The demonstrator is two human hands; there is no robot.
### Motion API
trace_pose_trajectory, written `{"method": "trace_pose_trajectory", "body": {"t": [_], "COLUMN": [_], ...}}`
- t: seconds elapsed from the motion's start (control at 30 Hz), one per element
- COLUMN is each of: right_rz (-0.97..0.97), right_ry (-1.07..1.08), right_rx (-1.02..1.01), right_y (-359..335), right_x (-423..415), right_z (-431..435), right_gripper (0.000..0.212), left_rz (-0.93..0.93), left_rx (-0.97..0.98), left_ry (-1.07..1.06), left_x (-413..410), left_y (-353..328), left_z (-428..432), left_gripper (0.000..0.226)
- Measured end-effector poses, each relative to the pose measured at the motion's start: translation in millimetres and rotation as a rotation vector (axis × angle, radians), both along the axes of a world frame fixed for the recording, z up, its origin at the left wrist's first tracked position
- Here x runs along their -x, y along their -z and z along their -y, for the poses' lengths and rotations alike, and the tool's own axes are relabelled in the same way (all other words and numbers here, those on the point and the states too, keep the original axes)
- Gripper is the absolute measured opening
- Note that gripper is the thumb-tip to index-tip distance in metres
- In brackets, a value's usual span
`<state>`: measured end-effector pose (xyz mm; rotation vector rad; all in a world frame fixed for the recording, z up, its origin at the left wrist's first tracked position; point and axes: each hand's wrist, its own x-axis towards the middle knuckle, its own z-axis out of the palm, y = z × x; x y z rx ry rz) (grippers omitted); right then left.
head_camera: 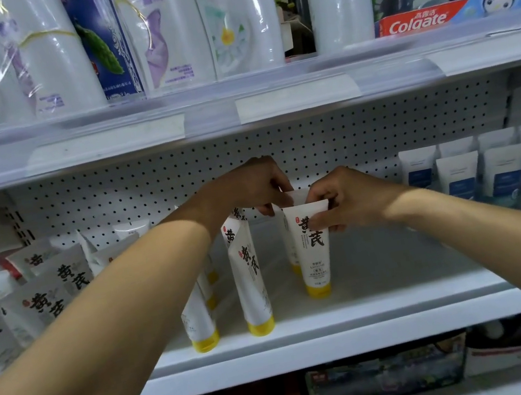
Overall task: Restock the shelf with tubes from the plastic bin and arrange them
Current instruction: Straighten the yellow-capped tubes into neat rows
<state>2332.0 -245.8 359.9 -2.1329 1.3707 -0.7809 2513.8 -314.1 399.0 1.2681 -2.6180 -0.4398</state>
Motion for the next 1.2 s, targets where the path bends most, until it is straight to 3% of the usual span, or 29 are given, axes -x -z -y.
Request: {"method": "trace_pose_trajectory", "body": {"t": [0.27, 0.4, 0.57, 0.7, 0.9, 1.03, 1.2], "right_rz": [-0.086, -0.059, -0.031, 0.036, -0.086, -0.117, -0.210], "right_ry": [0.071, 0.095, 0.115, 0.147, 0.069, 0.026, -0.069], "right_rx": [0.037, 0.085, 0.243, 0.286, 0.219, 0.259, 0.323], "right_y": [0.2, -3.0, -12.4, -24.6, -35.9, -36.2, -40.6], "right_x": [-2.9, -5.9, -15.0, -21.1, -17.2, -17.4, -33.6], "right_z": [-8.0, -9.3, -7.4, 0.4, 3.0, 2.5, -1.8], "right_gripper": [0.017, 0.020, 0.016, 0.012, 0.015, 0.012, 0.006], "left_rz": [0.072, 0.011, -0.083, -0.029, -0.053, -0.076, 0.004], "left_rx": [0.056, 0.169, 0.129, 0.125, 0.169, 0.165, 0.147], "left_ry": [0.010, -0.023, -0.076, -0.132, -0.120, -0.010, -0.021], "left_x": [-5.0, -21.0, -60.4, -81.4, -89.1, -93.8, -97.3], "left_y": [-6.5, -18.9, -31.8, -29.9, -25.9, -26.7, -25.3], "left_z": [-7.9, -16.8, -29.3, -28.6, -36.6, -52.2, -55.2], "left_gripper": [0.027, 0.029, 0.029, 0.029, 0.021, 0.032, 0.036]}}
